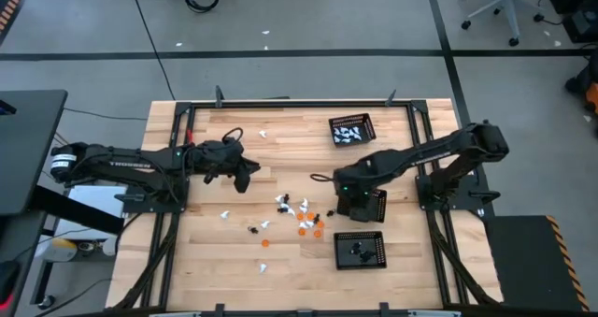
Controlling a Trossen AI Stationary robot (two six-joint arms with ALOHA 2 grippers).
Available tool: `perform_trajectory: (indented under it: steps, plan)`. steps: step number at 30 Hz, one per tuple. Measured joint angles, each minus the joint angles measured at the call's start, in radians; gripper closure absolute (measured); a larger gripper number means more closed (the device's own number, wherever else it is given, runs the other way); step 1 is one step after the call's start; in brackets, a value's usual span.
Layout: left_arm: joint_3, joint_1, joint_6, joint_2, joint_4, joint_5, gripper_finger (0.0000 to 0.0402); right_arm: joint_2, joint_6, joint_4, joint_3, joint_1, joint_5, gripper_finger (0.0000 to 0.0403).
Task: Sort Halloween decoration
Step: Put the orange pumpkin toy into the center black bin, then put the white ghost toy into the top black bin
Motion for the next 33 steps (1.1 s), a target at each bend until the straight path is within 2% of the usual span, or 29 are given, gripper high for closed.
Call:
perform_trajectory:
  steps: [4,9,14,18,21,27,33]
  plan:
    - [0.005,0.046,-0.005,0.0,0.038,0.0,0.0333,-0.023,0.011,0.072,-0.117,0.0,0.003,0.0296]
    - [0.083,0.086,-0.003,0.038,-0.008,-0.002,0.0333,-0.016,0.005,0.087,-0.181,0.0,0.01,0.0294]
    - [0.179,0.107,0.057,0.149,-0.054,0.008,0.0333,-0.024,-0.043,0.091,-0.197,-0.014,-0.035,0.027]
    - [0.229,0.13,0.134,0.25,-0.072,0.099,0.0333,-0.042,-0.064,0.086,-0.197,-0.03,-0.059,0.0248]
    - [0.252,0.147,0.161,0.303,-0.115,0.091,0.0333,-0.067,-0.067,0.075,-0.197,-0.044,-0.071,0.0238]
    - [0.31,0.31,0.206,0.359,-0.247,0.109,0.0333,-0.148,-0.065,0.06,-0.192,-0.069,-0.072,0.0235]
    - [0.47,0.461,0.317,0.494,-0.421,0.142,0.0317,-0.165,-0.065,0.032,-0.109,-0.117,-0.012,0.0238]
